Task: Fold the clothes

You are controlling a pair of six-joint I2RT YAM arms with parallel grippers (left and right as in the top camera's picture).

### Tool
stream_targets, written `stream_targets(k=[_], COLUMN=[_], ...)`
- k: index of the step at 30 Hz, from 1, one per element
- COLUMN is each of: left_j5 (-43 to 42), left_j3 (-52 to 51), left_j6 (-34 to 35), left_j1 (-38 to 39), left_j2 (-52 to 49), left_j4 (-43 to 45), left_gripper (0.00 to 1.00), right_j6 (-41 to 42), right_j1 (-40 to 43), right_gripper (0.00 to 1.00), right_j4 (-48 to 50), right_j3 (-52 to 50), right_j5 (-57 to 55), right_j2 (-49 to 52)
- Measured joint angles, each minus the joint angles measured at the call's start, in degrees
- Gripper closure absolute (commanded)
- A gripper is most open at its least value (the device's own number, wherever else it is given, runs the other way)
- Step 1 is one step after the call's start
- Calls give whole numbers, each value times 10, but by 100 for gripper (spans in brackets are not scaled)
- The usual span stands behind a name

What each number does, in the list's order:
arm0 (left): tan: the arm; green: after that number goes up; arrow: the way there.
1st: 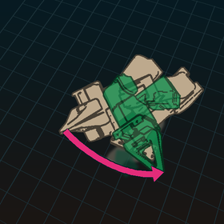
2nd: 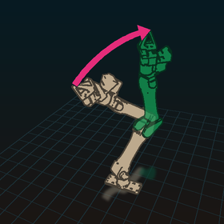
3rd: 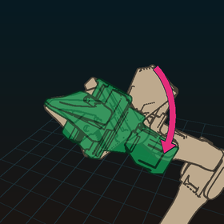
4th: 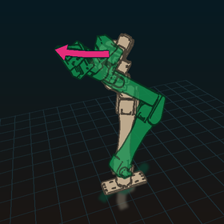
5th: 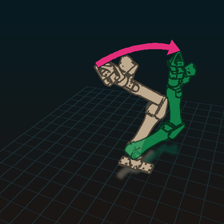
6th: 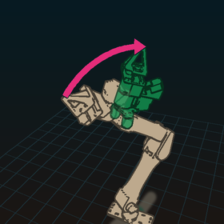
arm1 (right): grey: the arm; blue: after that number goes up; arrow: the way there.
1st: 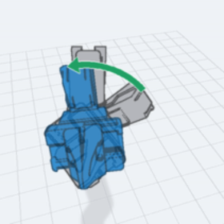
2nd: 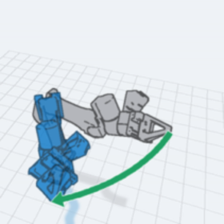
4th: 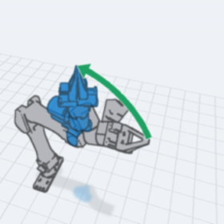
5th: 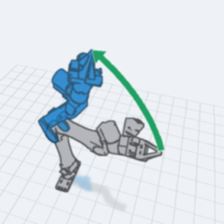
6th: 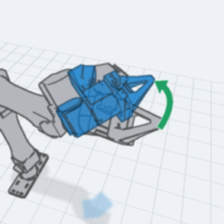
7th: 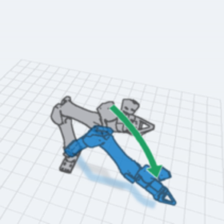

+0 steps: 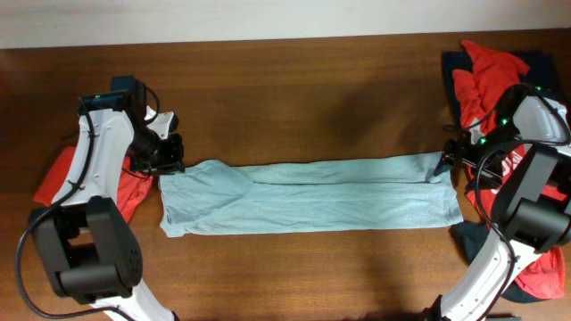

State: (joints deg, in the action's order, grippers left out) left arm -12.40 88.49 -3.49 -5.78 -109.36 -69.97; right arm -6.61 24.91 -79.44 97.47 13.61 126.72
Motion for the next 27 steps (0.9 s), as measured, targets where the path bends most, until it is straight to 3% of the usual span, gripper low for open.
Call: stream_targets(k=[14,16,19,22,23,27], left_j5=[0,0,0,0,0,0], left_j3=[0,0,0,0,0,0], left_j6=[0,0,0,0,0,0], left_j1=[0,0,0,0,0,0], left_j2=[0,0,0,0,0,0], left_j4=[0,0,0,0,0,0], left_gripper=[79,79,79,79,79,79], right_j6=[1,2,2,3,2,0], right_j1=[-5,-5,-6,-10,-12,-21], right_gripper=[10,17,59,89,95,96], right_j4=[63,72,88,97,100,101], right_j3=[-57,-66,-80,-87,-89,-92], right_j5=[9,9,10,15,18,30], right_j2=[-4,-10,-17,-17,-16,-14])
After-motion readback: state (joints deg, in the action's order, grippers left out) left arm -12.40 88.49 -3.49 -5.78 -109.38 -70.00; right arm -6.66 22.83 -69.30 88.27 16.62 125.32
